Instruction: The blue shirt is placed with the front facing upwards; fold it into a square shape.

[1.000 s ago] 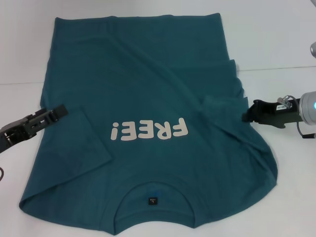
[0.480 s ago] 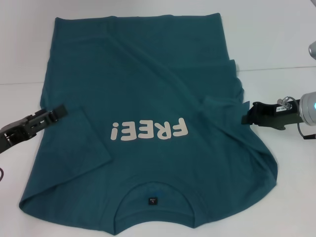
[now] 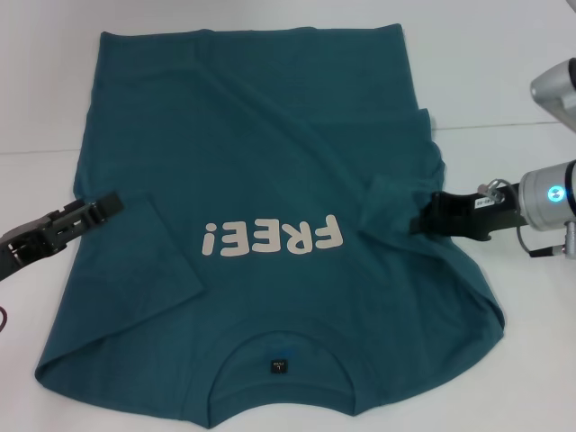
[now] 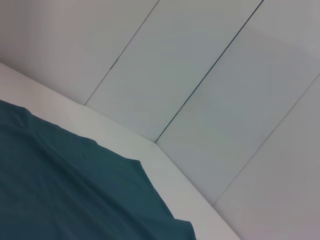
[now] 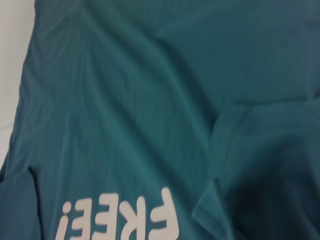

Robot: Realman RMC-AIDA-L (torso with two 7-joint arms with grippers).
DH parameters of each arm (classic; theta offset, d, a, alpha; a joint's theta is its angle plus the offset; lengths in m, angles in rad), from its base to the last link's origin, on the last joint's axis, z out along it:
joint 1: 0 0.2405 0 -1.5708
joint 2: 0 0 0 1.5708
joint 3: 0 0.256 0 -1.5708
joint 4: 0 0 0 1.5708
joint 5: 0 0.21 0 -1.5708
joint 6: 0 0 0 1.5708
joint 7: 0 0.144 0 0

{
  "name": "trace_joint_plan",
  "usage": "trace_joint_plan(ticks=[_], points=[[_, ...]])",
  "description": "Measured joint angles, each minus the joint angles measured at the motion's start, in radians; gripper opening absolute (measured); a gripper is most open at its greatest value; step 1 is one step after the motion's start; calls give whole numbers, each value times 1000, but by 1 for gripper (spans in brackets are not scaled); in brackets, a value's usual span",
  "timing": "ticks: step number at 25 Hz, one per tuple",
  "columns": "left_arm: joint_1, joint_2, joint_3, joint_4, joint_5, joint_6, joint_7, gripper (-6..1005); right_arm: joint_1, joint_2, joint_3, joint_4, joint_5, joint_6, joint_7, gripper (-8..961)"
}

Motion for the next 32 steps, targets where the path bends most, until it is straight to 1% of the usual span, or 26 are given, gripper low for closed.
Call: trace_joint_plan(ticks=[8, 19, 24, 30, 32], points=[[0, 0, -2, 0, 0, 0, 0, 933, -3, 16, -41, -1, -2, -16, -3, 67], [-1, 2, -2, 0, 0, -1, -3, 933, -10, 17, -37, -21, 6, -89, -94, 90], [-2, 2, -1, 0, 0, -2, -4, 931, -11, 13, -35, -42, 10, -129, -112, 264], [-2, 2, -1, 0, 0, -2, -5, 929, -14, 11, -33, -65, 24, -157, -145, 513], [-2, 2, -2, 0, 0, -2, -6, 928, -22, 7, -32, -66, 58, -167, -168, 556]])
